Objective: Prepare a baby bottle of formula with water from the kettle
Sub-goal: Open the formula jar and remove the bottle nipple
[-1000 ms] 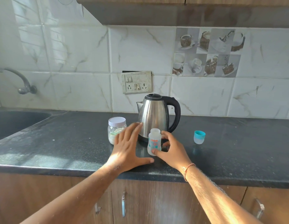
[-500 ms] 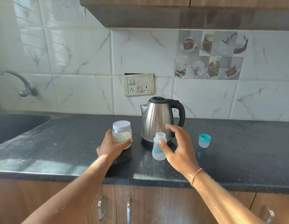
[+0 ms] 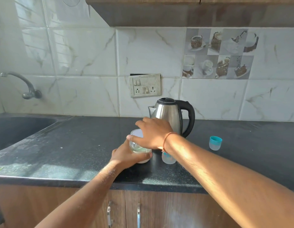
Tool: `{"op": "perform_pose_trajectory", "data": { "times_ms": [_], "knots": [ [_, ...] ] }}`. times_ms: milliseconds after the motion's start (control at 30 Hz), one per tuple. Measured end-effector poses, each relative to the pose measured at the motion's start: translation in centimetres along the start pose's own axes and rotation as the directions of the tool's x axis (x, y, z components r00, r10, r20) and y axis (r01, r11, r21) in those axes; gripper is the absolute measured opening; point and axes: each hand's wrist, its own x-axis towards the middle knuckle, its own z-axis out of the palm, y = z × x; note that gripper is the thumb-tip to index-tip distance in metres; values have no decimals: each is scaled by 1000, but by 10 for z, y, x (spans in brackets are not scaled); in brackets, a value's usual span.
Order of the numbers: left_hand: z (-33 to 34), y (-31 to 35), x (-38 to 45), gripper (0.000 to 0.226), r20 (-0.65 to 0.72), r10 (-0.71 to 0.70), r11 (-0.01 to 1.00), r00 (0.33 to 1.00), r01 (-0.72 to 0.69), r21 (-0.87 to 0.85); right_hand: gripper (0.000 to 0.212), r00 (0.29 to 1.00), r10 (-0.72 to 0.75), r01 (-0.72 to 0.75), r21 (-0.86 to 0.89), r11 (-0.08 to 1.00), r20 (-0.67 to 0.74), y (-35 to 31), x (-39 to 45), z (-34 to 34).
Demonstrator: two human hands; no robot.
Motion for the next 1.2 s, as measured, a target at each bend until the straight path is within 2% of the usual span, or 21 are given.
{"op": "perform_pose_trajectory", "data": {
  "times_ms": [100, 167, 367, 467, 633, 733, 833, 900, 967, 1033, 1100, 1200],
  "knots": [
    [0, 0, 2, 81, 18, 26, 999, 999, -27, 32, 86, 995, 44, -27, -186, 982, 86, -7, 15, -9],
    [0, 2, 2, 72, 46, 35, 998, 998, -37, 47, 83, 987, 36, 1, -224, 975, 159, -9, 22, -11],
    [-5, 4, 1, 62, 92, 34, 999, 995, -37, 40, 83, 979, -57, 77, -95, 992, 195, 7, 35, 1],
    [-7, 4, -1, 51, 102, 19, 1000, 995, -20, 10, 72, 962, -110, 114, -2, 994, 250, 13, 34, 1],
    [-6, 0, 1, 72, 95, 7, 1000, 995, -9, 15, 66, 894, -233, 188, 152, 970, 384, 26, 38, -14],
    [-7, 0, 0, 81, 123, 13, 999, 992, -17, 39, 78, 848, -284, 197, 230, 953, 448, 25, 40, -31],
    [-7, 2, -1, 97, 110, -13, 998, 994, 7, 57, 94, 887, -183, 154, 101, 983, 424, 15, 41, -38],
    [-6, 4, -2, 94, 117, -6, 998, 993, -1, 67, 93, 904, -126, 125, 29, 992, 408, 11, 43, -39],
    [-7, 3, -3, 76, 117, 11, 997, 993, -19, 69, 84, 894, -139, 116, 79, 990, 426, 10, 44, -41],
    [-7, 2, -2, 71, 118, 13, 998, 993, -21, 65, 88, 873, -167, 97, 174, 980, 458, 11, 45, -45],
    [-7, 1, -1, 83, 121, 8, 998, 993, -15, 54, 93, 875, -168, 73, 218, 973, 454, 11, 45, -48],
    [-6, 1, -1, 95, 117, 12, 998, 993, -20, 63, 92, 913, -116, 54, 166, 985, 390, 9, 44, -49]
  ]
}}
